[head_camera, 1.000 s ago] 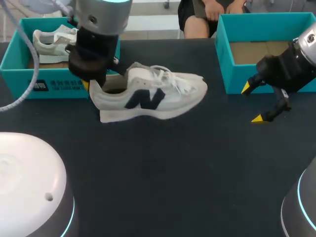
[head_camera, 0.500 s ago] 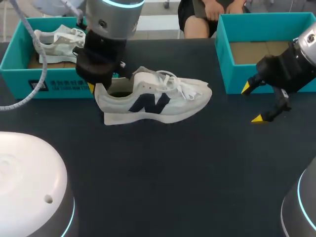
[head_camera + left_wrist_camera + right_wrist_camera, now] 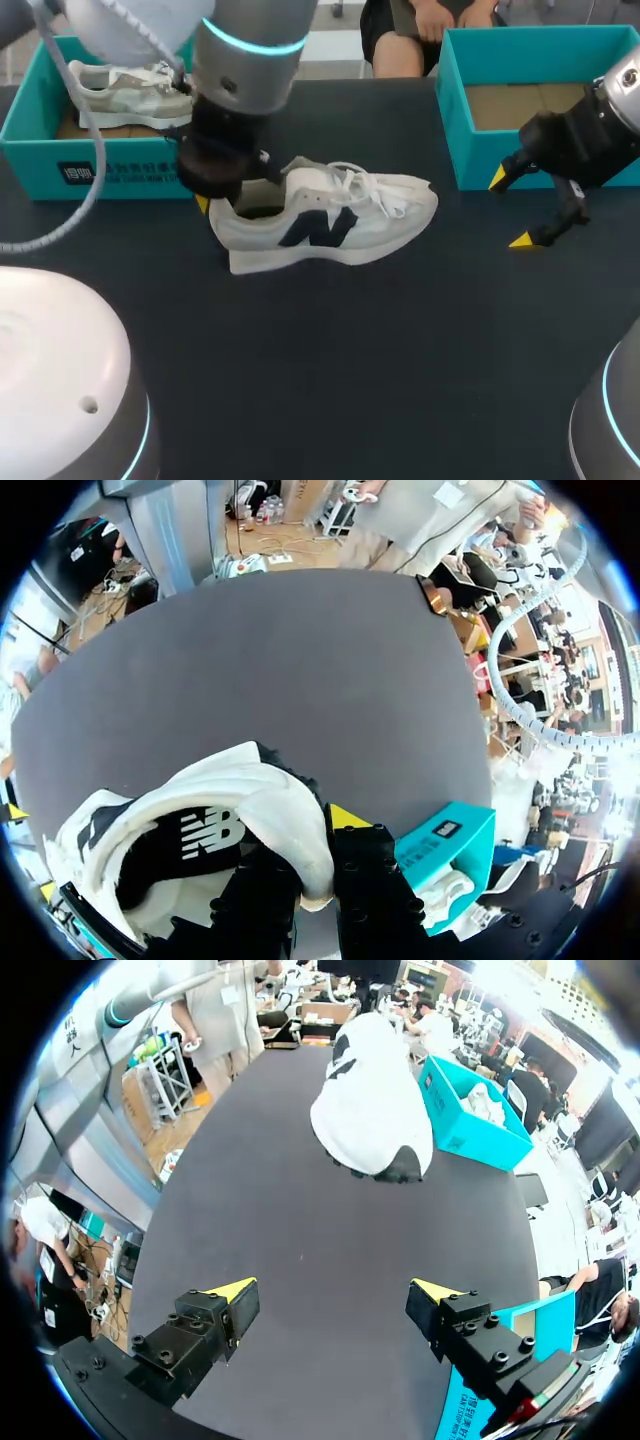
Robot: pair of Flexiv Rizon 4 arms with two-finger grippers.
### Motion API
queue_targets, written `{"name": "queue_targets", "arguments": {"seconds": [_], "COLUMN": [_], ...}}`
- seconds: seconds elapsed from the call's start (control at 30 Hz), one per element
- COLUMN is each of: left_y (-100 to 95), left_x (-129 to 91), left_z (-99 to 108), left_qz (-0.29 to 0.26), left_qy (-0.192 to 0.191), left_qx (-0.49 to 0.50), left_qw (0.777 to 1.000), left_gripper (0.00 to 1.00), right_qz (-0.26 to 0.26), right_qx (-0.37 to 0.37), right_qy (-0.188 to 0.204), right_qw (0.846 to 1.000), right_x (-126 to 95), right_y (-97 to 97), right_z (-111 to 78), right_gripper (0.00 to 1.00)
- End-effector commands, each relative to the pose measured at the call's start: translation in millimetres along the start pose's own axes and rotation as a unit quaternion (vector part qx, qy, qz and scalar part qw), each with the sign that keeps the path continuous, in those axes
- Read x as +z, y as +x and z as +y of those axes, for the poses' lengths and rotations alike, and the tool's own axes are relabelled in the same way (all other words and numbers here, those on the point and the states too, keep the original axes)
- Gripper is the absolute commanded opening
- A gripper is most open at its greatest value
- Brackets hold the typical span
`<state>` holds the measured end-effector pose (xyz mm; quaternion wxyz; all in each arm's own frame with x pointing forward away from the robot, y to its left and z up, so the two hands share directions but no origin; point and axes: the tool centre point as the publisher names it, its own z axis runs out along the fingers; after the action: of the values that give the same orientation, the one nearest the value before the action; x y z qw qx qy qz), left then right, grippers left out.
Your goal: Take the shoe out of the shoebox, open the shoe tongue, remove and reinsert the insole, then place the shoe into the shoebox
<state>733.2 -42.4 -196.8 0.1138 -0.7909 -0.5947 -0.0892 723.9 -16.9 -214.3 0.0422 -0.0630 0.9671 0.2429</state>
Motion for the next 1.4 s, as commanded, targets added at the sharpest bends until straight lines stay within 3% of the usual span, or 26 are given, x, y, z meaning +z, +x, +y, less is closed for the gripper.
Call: {"name": "queue_targets", "arguments": {"seconds": [0.03, 0.4, 0.7, 0.97, 1.3, 1.33, 1.37, 1.4], "left_y": [-15.8, -49.1, -73.8, -86.4, -86.2, -85.8, -85.3, -84.4], "left_x": [27, 80, 123, 144, 159, 159, 159, 159], "left_z": [2, 15, 31, 32, 33, 33, 33, 33], "left_qz": [-0.005, -0.005, 0.026, 0.025, 0.037, 0.037, 0.037, 0.037], "left_qy": [-0.001, 0.010, 0.020, 0.022, 0.020, 0.020, 0.021, 0.021], "left_qx": [0.004, 0.001, 0.006, 0.018, 0.006, 0.005, 0.004, 0.004], "left_qw": [1.000, 1.000, 0.999, 0.999, 0.999, 0.999, 0.999, 0.999], "left_gripper": [0.00, 0.00, 0.00, 0.00, 0.00, 0.16, 0.41, 0.49], "right_qz": [0.000, 0.000, 0.000, 0.000, 0.000, 0.000, 0.000, 0.000], "right_qx": [0.000, 0.000, 0.000, 0.000, 0.000, 0.000, 0.000, 0.000], "right_qy": [0.001, 0.001, 0.001, 0.001, 0.001, 0.001, 0.001, 0.001], "right_qw": [1.000, 1.000, 1.000, 1.000, 1.000, 1.000, 1.000, 1.000], "right_x": [1, 1, 1, 1, 1, 1, 1, 1], "right_y": [0.2, 0.2, 0.2, 0.2, 0.2, 0.2, 0.2, 0.2], "right_z": [-0.1, -0.1, -0.1, -0.1, -0.1, -0.1, -0.1, -0.1], "right_gripper": [1.00, 1.00, 1.00, 1.00, 1.00, 1.00, 1.00, 1.00]}}
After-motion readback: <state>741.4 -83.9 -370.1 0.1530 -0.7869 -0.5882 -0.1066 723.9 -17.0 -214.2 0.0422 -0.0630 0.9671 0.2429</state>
